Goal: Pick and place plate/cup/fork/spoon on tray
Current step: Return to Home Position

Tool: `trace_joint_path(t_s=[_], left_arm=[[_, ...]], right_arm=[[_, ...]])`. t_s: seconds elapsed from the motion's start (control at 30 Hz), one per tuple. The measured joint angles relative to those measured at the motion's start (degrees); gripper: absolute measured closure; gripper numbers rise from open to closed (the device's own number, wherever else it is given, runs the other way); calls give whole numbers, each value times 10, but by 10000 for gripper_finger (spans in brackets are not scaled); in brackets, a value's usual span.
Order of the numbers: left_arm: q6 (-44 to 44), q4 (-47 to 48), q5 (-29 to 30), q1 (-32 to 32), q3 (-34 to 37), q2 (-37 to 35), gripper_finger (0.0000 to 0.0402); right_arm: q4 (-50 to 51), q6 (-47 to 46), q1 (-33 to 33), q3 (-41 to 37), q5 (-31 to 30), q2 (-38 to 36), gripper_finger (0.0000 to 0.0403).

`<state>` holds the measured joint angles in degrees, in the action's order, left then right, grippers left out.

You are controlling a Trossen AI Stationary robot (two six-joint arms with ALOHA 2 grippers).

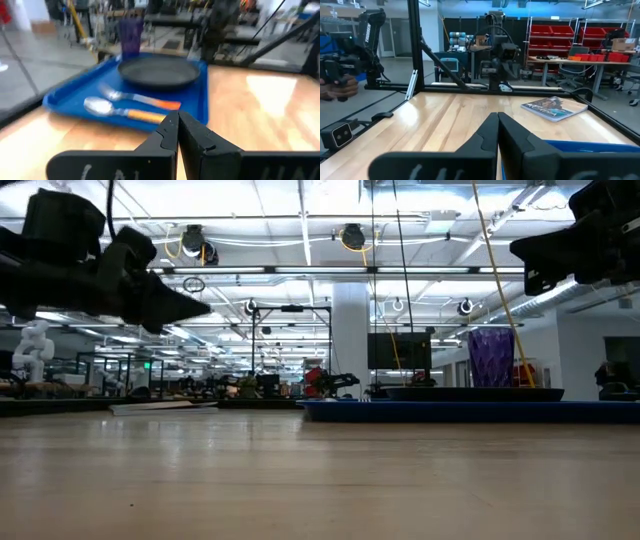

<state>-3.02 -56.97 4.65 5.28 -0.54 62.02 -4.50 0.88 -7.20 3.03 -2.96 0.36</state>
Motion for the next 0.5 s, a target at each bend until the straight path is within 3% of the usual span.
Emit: trace_joint_path(t_s=[0.2, 0.5], left_arm=[[10, 14, -1, -26, 0, -63, 392], [13, 128, -1, -89, 0, -206, 392]], right_arm=[[0, 0, 0, 0, 0, 0, 403], [0, 0, 0, 0, 0, 0, 403]])
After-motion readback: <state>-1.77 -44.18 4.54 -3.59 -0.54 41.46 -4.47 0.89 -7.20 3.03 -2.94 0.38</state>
